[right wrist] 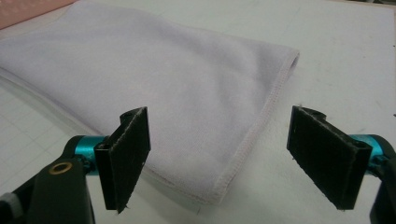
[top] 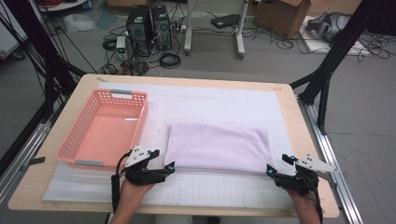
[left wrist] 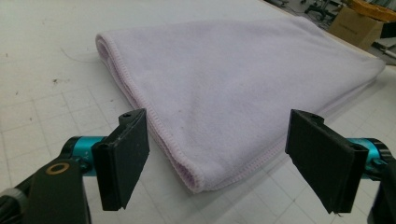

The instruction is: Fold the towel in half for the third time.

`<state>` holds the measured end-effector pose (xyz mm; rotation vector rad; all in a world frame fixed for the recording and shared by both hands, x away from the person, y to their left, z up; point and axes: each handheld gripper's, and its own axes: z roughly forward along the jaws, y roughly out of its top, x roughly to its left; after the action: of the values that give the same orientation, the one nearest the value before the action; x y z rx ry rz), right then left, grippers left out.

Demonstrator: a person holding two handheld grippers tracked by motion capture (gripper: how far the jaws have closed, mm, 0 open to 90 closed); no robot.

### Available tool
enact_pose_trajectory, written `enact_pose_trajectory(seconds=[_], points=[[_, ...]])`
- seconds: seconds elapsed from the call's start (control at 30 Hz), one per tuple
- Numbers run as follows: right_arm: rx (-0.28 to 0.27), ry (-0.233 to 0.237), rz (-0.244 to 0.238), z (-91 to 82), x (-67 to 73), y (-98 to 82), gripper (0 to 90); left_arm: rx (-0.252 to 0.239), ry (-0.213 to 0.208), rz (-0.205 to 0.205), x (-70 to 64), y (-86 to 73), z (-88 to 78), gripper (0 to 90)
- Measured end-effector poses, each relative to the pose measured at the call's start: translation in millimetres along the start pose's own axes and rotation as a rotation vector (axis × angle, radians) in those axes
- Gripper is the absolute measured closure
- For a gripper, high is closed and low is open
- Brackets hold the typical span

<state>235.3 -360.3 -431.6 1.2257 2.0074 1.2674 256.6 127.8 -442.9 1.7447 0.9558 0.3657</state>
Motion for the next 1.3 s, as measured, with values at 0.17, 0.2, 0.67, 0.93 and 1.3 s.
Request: enact_pose_trajectory(seconds=[0.17, 0.2, 0.67, 0.93, 1.3], points=[[-0.008, -0.003, 0.001, 1.9, 0.8, 1.1, 18.9, 0.009, 0.004, -0.01, 0.0, -0.1, 0.2, 22.1], [-0.009, -0.002, 0.008, 2.0, 1.3, 1.7, 18.6, 0.014, 0.003, -0.013, 0.0, -0.2, 0.8, 22.1], [-0.019, 0.042, 0.001, 18.4, 9.5, 21.3, 18.1, 0.092, 0.018, -0.061, 5.4, -3.1, 10.3, 25.2], [0.001, 0.086, -0.038, 34.4, 18.3, 31.2, 18.1, 0.117, 0.032, -0.106, 8.5, -2.9, 12.3, 32.3], [0.048, 0.16, -0.095, 88.7, 45.5, 78.2, 18.1, 0.194, 0.074, -0.07, 2.0, -2.4, 20.6, 49.8]])
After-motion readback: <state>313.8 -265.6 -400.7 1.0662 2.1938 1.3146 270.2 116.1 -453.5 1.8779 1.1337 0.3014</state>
